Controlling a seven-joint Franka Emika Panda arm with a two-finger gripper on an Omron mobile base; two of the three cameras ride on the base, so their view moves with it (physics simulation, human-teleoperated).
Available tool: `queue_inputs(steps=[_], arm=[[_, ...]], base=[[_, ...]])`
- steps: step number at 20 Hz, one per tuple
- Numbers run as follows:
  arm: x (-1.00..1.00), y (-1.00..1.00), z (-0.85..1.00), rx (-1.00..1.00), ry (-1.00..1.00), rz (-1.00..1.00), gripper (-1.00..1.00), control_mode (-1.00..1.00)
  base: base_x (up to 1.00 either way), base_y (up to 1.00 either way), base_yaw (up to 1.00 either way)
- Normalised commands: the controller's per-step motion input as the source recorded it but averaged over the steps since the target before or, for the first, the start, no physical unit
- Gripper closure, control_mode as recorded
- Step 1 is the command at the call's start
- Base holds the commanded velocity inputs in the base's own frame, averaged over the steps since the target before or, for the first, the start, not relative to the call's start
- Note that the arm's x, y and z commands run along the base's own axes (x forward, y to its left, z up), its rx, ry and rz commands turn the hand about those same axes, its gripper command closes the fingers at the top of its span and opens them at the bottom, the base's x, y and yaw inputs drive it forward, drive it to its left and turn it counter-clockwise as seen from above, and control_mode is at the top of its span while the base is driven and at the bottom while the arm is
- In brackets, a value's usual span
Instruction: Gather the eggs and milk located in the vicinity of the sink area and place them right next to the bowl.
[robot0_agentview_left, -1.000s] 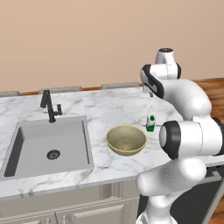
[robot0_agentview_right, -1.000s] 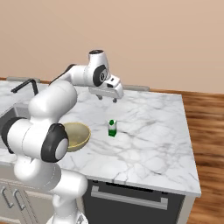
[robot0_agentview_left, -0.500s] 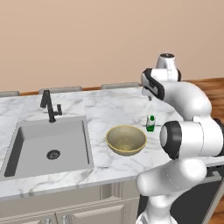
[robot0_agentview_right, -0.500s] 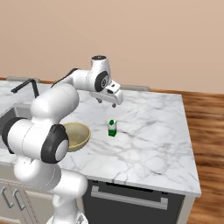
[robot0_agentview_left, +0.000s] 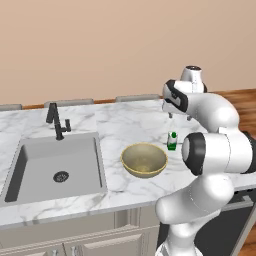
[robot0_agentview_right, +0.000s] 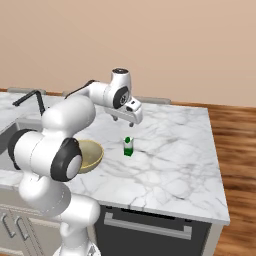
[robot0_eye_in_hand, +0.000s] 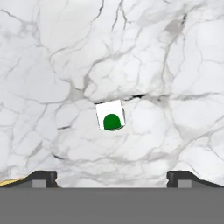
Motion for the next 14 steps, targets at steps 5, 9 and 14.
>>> queue_inputs(steps=[5, 9, 14], arm=[[0.01, 0.00, -0.14, -0.03, 0.00, 0.01, -1.00, -1.00], [0.02, 0.00, -0.24, -0.05, -0.02, 0.01, -1.00, -1.00], [0.05, 0.00, -0.23, -0.03, -0.01, 0.03, -1.00, -1.00]], base=[[0.00, 0.00, 0.00], [0.00, 0.00, 0.00], [0.00, 0.00, 0.00]])
